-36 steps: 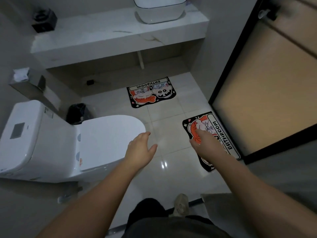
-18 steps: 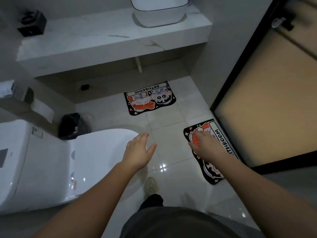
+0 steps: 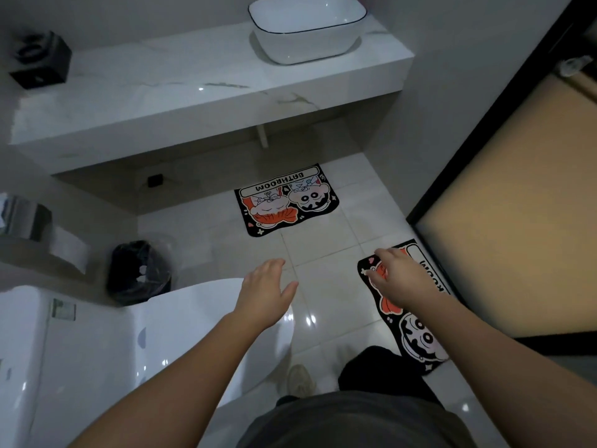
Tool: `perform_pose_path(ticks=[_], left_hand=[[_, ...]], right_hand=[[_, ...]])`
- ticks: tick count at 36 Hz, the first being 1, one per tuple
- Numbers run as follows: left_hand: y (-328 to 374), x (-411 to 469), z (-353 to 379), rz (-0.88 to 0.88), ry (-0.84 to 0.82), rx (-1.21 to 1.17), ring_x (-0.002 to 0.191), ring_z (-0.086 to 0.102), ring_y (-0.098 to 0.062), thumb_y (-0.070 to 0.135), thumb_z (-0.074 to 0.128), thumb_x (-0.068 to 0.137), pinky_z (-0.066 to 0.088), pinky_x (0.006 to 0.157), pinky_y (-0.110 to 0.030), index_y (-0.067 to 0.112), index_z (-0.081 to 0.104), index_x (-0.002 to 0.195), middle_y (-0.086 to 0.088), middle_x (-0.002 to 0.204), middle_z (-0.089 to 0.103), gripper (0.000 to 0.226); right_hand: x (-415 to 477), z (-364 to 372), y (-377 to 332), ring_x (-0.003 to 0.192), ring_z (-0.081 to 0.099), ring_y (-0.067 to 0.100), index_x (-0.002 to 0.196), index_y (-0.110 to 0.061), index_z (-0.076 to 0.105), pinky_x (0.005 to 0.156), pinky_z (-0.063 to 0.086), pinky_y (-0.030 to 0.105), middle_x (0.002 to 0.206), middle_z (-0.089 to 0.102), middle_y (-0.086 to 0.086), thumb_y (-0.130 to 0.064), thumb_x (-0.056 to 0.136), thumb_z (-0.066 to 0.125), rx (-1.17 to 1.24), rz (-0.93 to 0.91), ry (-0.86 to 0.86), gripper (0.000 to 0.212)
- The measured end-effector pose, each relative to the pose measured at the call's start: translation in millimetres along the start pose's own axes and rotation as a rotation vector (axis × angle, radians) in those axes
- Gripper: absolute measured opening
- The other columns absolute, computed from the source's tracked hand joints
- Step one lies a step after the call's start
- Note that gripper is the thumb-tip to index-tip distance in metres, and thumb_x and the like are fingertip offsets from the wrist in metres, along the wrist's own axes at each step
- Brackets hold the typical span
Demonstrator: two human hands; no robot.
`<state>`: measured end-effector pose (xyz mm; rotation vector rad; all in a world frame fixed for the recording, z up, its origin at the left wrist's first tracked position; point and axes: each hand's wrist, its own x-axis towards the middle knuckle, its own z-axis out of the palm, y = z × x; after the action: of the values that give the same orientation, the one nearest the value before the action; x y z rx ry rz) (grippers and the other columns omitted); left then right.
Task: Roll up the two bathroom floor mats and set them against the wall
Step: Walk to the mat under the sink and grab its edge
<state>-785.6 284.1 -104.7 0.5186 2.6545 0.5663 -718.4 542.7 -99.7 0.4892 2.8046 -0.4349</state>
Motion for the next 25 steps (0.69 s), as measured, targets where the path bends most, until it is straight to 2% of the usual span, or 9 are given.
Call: perform_pose_path(ticks=[10,25], left_hand=[[3,68,-8,-0.037,0.006,-0.021,0.135,0.035,-0.022,0.042,0.045,0.095,0.027,0.113,-0.041,0.014,0.033,0.144,-0.005,0.148,0.038,0.057],[69,212,-17,-0.171,0.080,-0.059,0.135,0.037,-0.022,0.041,0.046,0.095,0.027,0.113,-0.038,0.015,0.033,0.144,-0.004,0.148,0.039,0.057]], right_hand=[[81,-20,3,0.125,0.046,0.027,0.141,-0.013,0.038,0.100,0.042,0.039,0.140,0.046,0.010,-0.042,0.092,0.050,-0.003,-0.051,-0.021,0.058],[237,-89,64,0.121,0.049,0.028,0.141,-0.012,0.038,0.097,0.042,0.037,0.137,0.049,0.011,-0.042,0.094,0.047,-0.067,-0.181,-0.093,0.057]])
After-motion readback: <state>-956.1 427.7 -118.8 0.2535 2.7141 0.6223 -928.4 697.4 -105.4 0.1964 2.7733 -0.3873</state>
